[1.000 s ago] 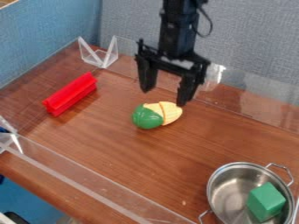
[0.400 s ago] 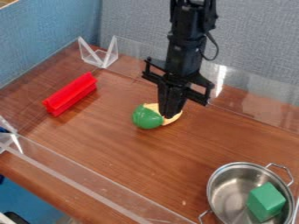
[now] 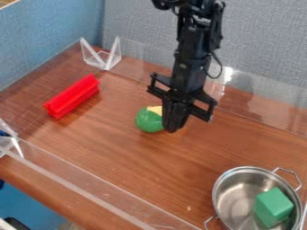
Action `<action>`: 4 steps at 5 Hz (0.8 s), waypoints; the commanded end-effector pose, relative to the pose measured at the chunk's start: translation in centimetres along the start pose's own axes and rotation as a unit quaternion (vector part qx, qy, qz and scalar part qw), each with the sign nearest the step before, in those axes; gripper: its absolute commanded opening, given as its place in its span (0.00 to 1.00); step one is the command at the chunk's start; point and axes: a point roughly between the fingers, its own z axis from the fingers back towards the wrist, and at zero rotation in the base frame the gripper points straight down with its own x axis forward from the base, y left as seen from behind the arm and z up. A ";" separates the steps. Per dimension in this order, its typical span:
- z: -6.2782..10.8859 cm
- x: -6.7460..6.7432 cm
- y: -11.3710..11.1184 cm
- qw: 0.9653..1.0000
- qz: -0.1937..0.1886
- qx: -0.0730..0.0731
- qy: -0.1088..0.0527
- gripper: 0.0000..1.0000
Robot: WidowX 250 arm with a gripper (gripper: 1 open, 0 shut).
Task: Push the yellow object to the left side of the table
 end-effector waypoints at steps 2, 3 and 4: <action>0.5 1.8 1.8 0.997 0.068 -0.001 -0.030 0.00; -0.9 2.5 2.4 0.995 0.093 -0.004 -0.023 0.00; -0.5 3.9 4.0 0.994 0.104 -0.003 -0.025 0.00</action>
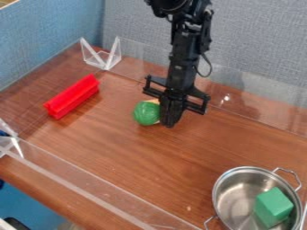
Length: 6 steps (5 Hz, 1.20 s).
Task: Push the yellow object to the left side of the table
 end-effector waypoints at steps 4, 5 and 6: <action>0.9 2.1 3.6 0.997 0.071 -0.012 -0.003 1.00; 0.9 1.6 4.0 0.997 0.073 -0.014 0.000 1.00; 0.9 1.1 4.6 0.997 0.078 -0.017 0.001 0.00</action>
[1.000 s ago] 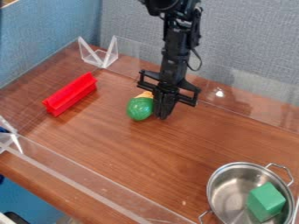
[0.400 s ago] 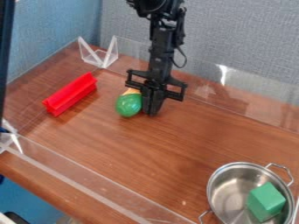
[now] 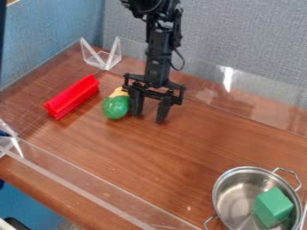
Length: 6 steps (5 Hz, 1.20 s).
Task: Push the yellow object to the left side of the table
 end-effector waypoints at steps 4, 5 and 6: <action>4.0 -0.9 2.6 0.998 -0.054 -0.005 -0.043 0.00; 4.2 -1.2 3.1 0.996 -0.068 -0.005 -0.049 0.00; 5.9 -2.0 3.4 0.996 -0.076 -0.008 -0.053 0.00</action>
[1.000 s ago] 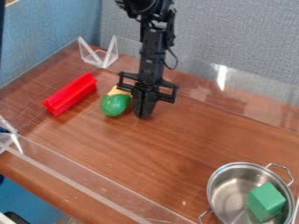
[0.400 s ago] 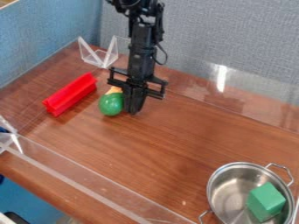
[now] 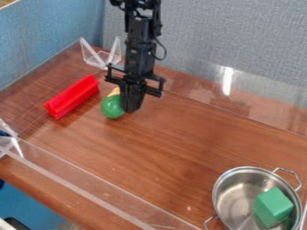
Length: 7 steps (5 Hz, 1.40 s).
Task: Push the yellow object to the left side of the table
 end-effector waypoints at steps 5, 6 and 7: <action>1.2 -0.1 1.5 1.000 0.027 0.004 -0.004 1.00; -0.3 0.7 2.6 0.999 0.040 0.005 0.007 1.00; -0.5 1.4 2.7 1.000 0.011 0.018 0.017 1.00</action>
